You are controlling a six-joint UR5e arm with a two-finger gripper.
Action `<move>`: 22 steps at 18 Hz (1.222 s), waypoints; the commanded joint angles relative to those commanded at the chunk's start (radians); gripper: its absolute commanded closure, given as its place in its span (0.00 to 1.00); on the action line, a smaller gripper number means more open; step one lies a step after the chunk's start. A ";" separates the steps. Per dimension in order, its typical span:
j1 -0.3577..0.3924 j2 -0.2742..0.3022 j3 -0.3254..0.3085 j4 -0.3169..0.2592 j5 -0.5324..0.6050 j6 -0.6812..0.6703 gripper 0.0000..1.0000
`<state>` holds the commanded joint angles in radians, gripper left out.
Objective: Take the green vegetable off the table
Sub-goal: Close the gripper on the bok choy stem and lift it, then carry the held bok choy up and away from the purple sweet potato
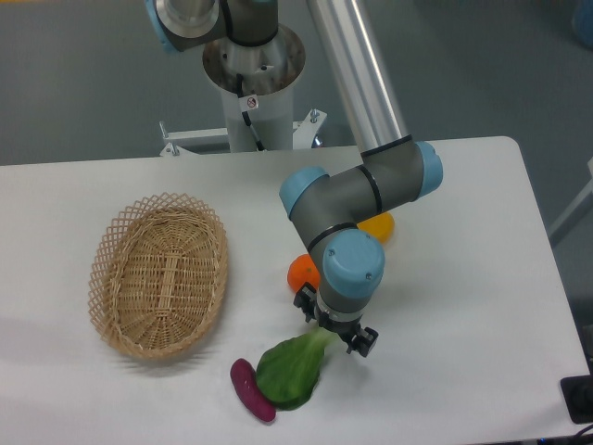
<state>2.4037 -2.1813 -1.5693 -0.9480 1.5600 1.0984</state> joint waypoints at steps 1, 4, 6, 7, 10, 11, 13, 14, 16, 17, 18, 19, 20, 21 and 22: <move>0.000 0.002 0.000 -0.003 0.000 -0.002 0.61; 0.000 0.009 0.020 -0.014 -0.001 -0.003 0.82; 0.002 0.020 0.031 -0.023 -0.006 0.000 0.85; 0.002 0.021 0.032 -0.023 -0.008 0.000 0.85; 0.011 0.043 0.032 -0.025 -0.009 0.006 0.85; 0.017 0.055 0.032 -0.034 -0.011 0.008 0.85; 0.034 0.075 0.046 -0.069 -0.011 0.009 0.85; 0.043 0.081 0.058 -0.086 -0.011 0.011 0.85; 0.058 0.081 0.101 -0.139 -0.011 0.011 0.85; 0.070 0.080 0.129 -0.178 -0.011 0.012 0.84; 0.081 0.078 0.158 -0.214 -0.011 0.021 0.85; 0.092 0.078 0.185 -0.247 -0.011 0.041 0.84; 0.101 0.078 0.208 -0.276 -0.009 0.057 0.84; 0.112 0.078 0.227 -0.296 -0.009 0.061 0.84; 0.124 0.078 0.239 -0.311 -0.008 0.064 0.84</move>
<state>2.5279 -2.1031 -1.3301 -1.2592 1.5524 1.1627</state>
